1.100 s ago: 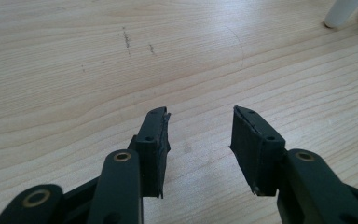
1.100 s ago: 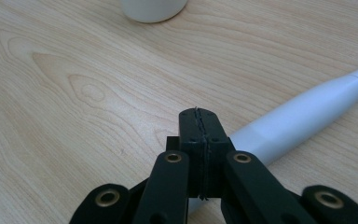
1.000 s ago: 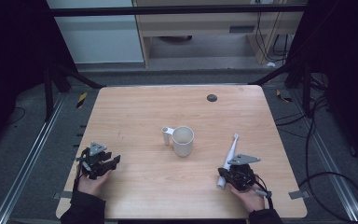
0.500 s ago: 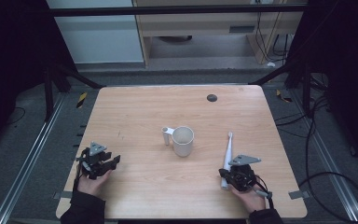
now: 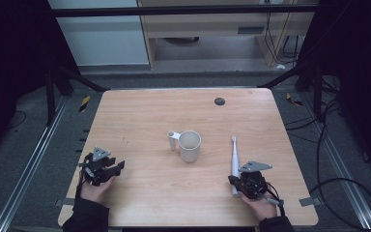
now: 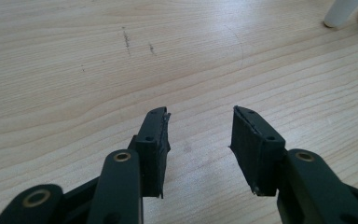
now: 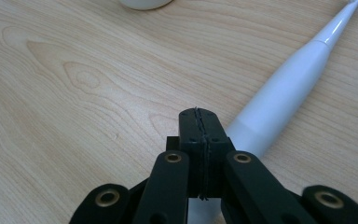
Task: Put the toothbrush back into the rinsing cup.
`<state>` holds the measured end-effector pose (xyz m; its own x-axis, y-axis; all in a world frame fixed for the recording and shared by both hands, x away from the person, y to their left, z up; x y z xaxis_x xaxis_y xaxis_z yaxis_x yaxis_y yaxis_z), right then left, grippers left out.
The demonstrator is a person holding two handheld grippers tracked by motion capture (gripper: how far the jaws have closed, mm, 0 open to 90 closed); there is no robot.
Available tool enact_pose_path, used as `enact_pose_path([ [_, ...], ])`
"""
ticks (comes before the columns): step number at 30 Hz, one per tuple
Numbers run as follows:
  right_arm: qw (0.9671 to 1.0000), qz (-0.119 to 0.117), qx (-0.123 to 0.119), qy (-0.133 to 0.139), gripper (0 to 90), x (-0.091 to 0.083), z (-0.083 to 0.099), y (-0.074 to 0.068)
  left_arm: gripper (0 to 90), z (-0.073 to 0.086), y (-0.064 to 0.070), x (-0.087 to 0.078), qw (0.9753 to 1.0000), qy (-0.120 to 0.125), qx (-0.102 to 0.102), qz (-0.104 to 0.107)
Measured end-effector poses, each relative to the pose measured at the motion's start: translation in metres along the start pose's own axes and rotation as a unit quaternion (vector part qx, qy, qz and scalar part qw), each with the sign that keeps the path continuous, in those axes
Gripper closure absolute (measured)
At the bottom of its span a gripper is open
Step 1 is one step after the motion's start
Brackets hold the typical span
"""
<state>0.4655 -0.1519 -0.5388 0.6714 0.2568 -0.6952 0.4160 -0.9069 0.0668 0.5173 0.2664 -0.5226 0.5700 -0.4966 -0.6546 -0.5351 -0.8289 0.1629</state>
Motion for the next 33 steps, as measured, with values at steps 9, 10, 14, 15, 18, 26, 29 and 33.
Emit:
enact_pose_path([
  [9, 1.0000, 0.003, 0.006, -0.003, 89.7, -0.003, 0.003, 0.003, 55.2, 0.000, 0.000, 0.000, 1.0000, 0.002, 0.000, 0.000],
  [10, 1.0000, 0.003, 0.006, -0.002, 89.8, -0.003, 0.003, 0.003, 55.2, 0.000, 0.000, 0.000, 1.0000, 0.001, 0.000, 0.000],
  [14, 1.0000, 0.005, 0.005, -0.003, 89.7, -0.003, 0.004, 0.005, 55.2, 0.000, 0.000, 0.000, 1.0000, 0.002, 0.000, 0.000],
  [15, 1.0000, 0.005, 0.007, -0.002, 89.7, -0.004, 0.005, 0.006, 55.2, 0.000, 0.000, 0.000, 1.0000, 0.002, 0.000, 0.000],
  [18, 0.9999, 0.007, 0.010, -0.004, 89.7, -0.005, 0.006, 0.008, 55.2, 0.000, 0.000, 0.000, 1.0000, 0.002, 0.000, 0.000],
  [26, 0.9998, 0.009, 0.015, -0.006, 89.6, -0.006, 0.007, 0.011, 55.2, 0.000, 0.000, 0.000, 1.0000, 0.002, 0.000, 0.000],
  [29, 0.9998, 0.010, 0.016, -0.008, 89.5, -0.006, 0.008, 0.011, 55.2, 0.000, 0.000, -0.001, 1.0000, 0.002, -0.001, 0.000],
  [33, 0.9997, 0.012, 0.017, -0.010, 89.4, -0.005, 0.009, 0.012, 55.2, 0.000, 0.000, -0.001, 1.0000, 0.003, -0.001, 0.000],
])
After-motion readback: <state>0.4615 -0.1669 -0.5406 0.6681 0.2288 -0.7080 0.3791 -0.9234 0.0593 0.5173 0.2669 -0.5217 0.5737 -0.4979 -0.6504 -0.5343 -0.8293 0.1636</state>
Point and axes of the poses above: each handheld gripper's, and its own axes: x roughly forward along the jaws, z roughly out of its underside, y roughly to its right, the point moved 8 cm from there along x, roughly forward along the jaws, and after that the axes turned 14 degrees about z, right-handed, at the moved point
